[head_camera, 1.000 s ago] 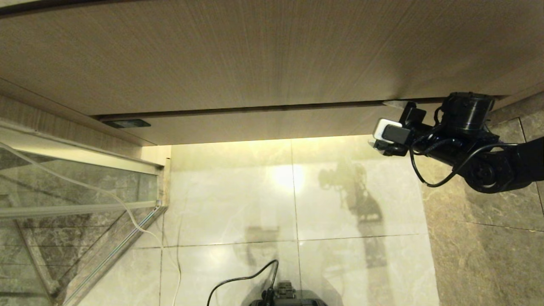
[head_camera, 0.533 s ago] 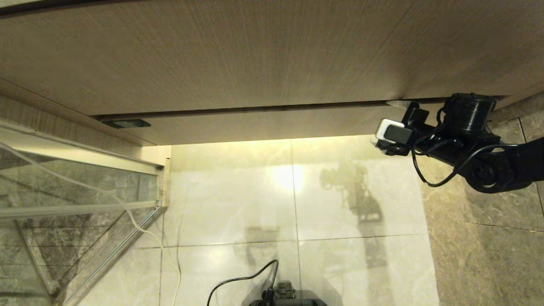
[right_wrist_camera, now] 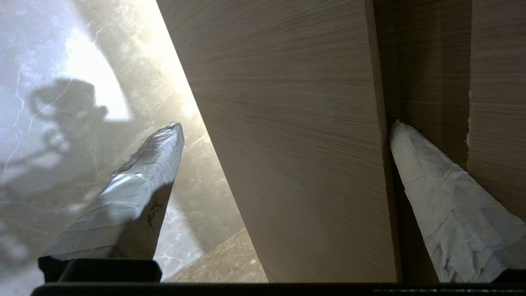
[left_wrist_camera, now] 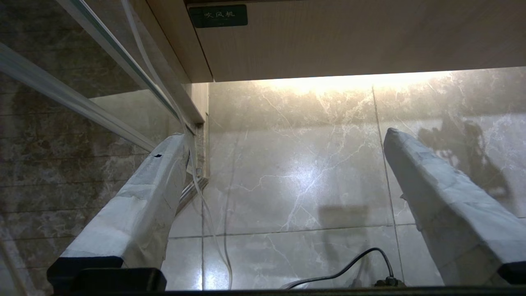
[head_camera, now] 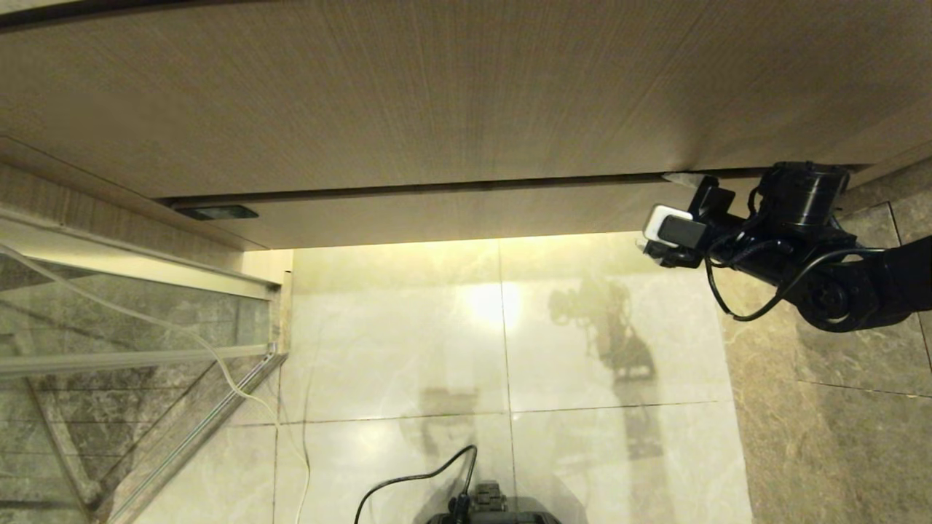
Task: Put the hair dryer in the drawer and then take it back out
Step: Pull open the drawer
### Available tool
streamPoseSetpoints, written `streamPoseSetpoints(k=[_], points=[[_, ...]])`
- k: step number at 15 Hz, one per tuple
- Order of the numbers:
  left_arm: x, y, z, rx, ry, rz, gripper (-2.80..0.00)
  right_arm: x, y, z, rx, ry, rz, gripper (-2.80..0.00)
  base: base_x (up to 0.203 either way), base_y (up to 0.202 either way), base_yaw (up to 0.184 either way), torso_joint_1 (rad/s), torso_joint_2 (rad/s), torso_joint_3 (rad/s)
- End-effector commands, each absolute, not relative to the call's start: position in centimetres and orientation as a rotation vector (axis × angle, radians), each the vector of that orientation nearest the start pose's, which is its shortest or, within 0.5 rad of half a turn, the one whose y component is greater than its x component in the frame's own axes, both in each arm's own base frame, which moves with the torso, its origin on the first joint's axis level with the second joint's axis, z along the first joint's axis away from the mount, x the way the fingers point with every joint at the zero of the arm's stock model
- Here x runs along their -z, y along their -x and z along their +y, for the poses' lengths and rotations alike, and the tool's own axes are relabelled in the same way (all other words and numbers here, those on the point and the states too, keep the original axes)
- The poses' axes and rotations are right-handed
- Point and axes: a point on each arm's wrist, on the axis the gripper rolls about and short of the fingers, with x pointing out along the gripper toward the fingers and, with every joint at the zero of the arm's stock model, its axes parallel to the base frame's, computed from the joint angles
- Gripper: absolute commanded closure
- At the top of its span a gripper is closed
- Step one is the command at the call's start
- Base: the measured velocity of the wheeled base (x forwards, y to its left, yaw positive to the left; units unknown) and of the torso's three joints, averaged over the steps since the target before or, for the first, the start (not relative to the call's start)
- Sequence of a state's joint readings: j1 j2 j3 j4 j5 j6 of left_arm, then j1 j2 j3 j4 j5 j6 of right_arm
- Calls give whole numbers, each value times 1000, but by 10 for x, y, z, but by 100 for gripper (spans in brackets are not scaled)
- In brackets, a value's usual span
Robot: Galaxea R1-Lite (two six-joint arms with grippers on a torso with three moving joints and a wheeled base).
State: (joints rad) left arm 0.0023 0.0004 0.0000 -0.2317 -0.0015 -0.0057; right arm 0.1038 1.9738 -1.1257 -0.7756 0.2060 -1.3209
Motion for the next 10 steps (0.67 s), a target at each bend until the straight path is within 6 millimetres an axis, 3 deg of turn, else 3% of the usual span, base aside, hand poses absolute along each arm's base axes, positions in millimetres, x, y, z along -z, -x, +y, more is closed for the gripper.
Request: streamPoseSetpoints(k=[1,10], points=[[-88,22,0,-1,6,-193,-280,-183,-390,45,-324,1310,-124,-280,0,0,0,0,0,0],[-88,22,0,-1,6,-193,-280,-176,-378,35,-376,1318,-19,-280,0,0,0,0,0,0]])
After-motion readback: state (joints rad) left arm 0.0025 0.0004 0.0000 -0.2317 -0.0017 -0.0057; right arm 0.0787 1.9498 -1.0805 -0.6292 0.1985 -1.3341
